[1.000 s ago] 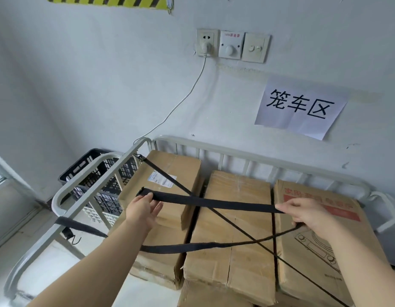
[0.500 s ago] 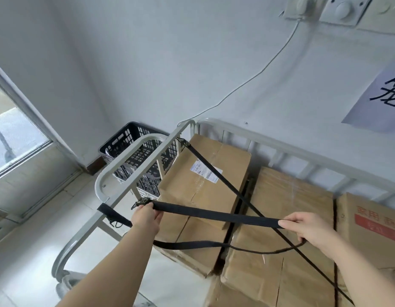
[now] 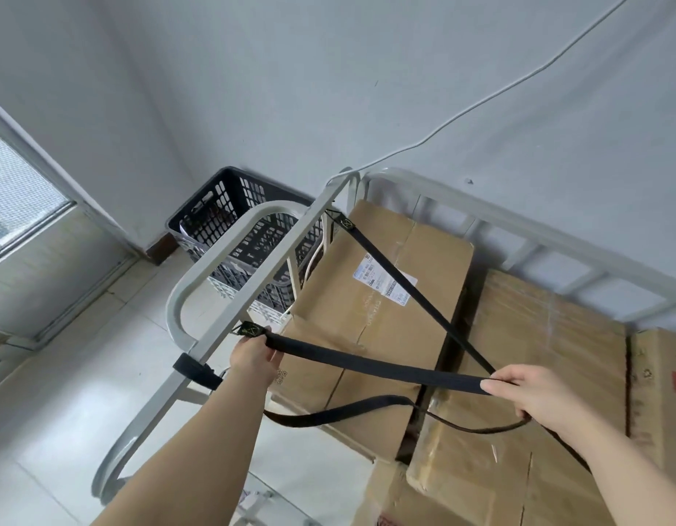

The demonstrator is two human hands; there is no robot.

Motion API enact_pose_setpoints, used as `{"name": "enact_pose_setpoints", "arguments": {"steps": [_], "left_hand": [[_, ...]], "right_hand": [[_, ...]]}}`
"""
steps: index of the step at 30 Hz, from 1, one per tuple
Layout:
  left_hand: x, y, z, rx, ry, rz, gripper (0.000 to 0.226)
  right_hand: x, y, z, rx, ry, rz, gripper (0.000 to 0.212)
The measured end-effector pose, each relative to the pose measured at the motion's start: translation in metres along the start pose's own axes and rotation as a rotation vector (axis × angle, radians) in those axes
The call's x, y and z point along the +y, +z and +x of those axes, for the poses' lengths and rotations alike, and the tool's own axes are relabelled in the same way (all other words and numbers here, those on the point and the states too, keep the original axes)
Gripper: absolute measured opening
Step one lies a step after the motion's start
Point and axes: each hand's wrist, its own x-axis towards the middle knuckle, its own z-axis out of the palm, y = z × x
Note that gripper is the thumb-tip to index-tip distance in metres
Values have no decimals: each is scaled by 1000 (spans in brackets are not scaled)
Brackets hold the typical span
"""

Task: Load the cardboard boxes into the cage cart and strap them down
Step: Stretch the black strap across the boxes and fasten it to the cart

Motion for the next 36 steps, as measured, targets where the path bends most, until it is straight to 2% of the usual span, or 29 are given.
{"name": "enact_pose_setpoints", "arguments": {"steps": [6,8,10,12,14,17,18,20,24,28,30,33,36], "left_hand": [[-17,13,-13,-70,26,-38,29],[-20,16,-17,-109,56,78,24],[-21,17,-20,-61,171,368,21],[-23,10,-23,-85,328,677,24],[-19,-6,-22,-74,473,1231,27],[-12,-44,-19,22,518,2143,31],[-9,-57,-21,67,558,2372,34],[-7,-76,-37,108,639,2599,42],[-21,-90,-71,109,696,2611,45],[-37,-117,-89,254,700,2755,38],[-40,-128,-93,289,768,2635,45],[-48,-126,-103,366,1010,2367,48],[-63,-115,-103,360,1111,2374,69]], "right_hand": [[11,-16,-13,82,48,9,11],[15,-23,-21,112,42,7,11],[18,-28,-30,134,26,6,12],[25,-34,-38,153,9,-17,12],[35,-40,-46,181,8,-7,13],[52,-46,-53,190,3,16,15],[56,-47,-54,186,-4,18,15],[63,-45,-54,173,-27,18,15],[71,-47,-53,138,-86,-12,18],[82,-62,-55,101,-137,-8,22],[91,-71,-58,94,-156,-30,24],[104,-82,-64,77,-149,-26,22],[116,-92,-72,56,-115,11,24]]}}
